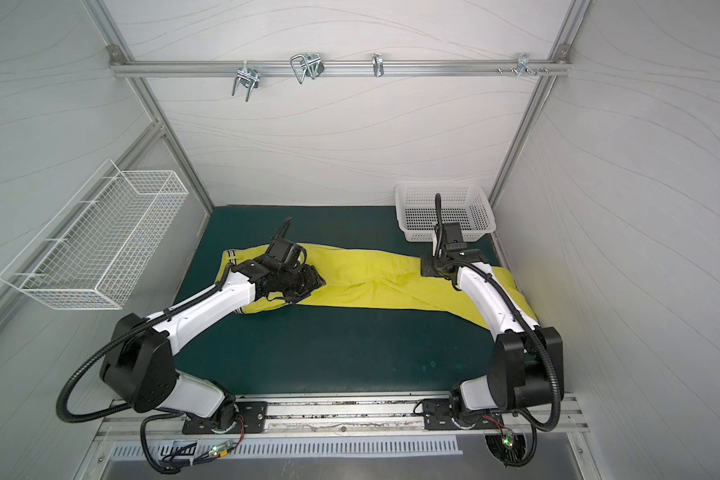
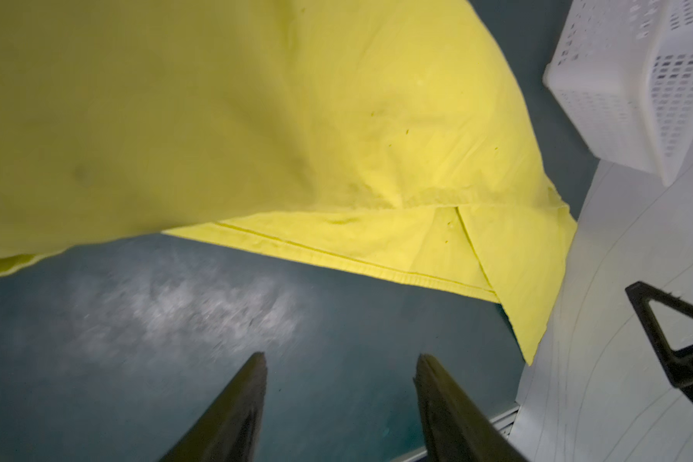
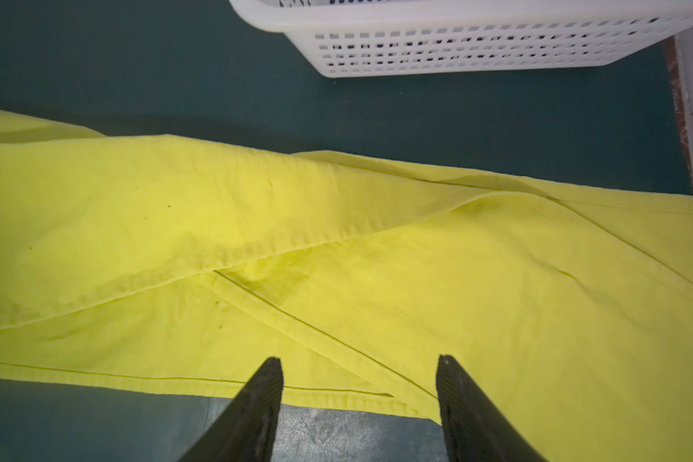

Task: Roll up the long pants
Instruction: Fold the long pant at the center of the board.

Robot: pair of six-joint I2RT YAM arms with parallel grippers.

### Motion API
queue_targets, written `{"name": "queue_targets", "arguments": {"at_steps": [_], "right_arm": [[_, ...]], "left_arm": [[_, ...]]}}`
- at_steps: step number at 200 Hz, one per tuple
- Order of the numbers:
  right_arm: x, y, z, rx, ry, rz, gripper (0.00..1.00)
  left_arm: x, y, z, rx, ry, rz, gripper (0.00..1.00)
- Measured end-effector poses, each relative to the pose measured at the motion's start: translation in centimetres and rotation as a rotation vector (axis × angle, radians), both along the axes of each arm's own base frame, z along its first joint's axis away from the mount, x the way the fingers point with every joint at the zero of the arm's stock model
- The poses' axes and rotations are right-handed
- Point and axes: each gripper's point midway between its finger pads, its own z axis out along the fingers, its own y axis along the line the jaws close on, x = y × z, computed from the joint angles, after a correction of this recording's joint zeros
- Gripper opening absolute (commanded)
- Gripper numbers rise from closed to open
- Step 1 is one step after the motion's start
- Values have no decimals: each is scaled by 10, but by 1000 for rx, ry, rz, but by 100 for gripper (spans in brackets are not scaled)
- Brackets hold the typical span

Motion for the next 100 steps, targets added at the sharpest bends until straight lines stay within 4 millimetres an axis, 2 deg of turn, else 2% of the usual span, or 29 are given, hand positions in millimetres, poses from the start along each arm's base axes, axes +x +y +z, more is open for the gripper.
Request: {"name": "queue_targets", "arguments": {"at_steps": [43, 62, 100], "right_arm": [[4, -23, 3, 22, 0, -78, 64], [4, -29, 7, 37, -8, -100, 64], [3, -27, 13, 56, -27, -95, 64]], "left_arm": [[37, -25, -31, -38, 19, 45, 61], [41, -29, -41, -47, 35, 61, 61], [44, -36, -38, -74, 14, 77, 62]]}}
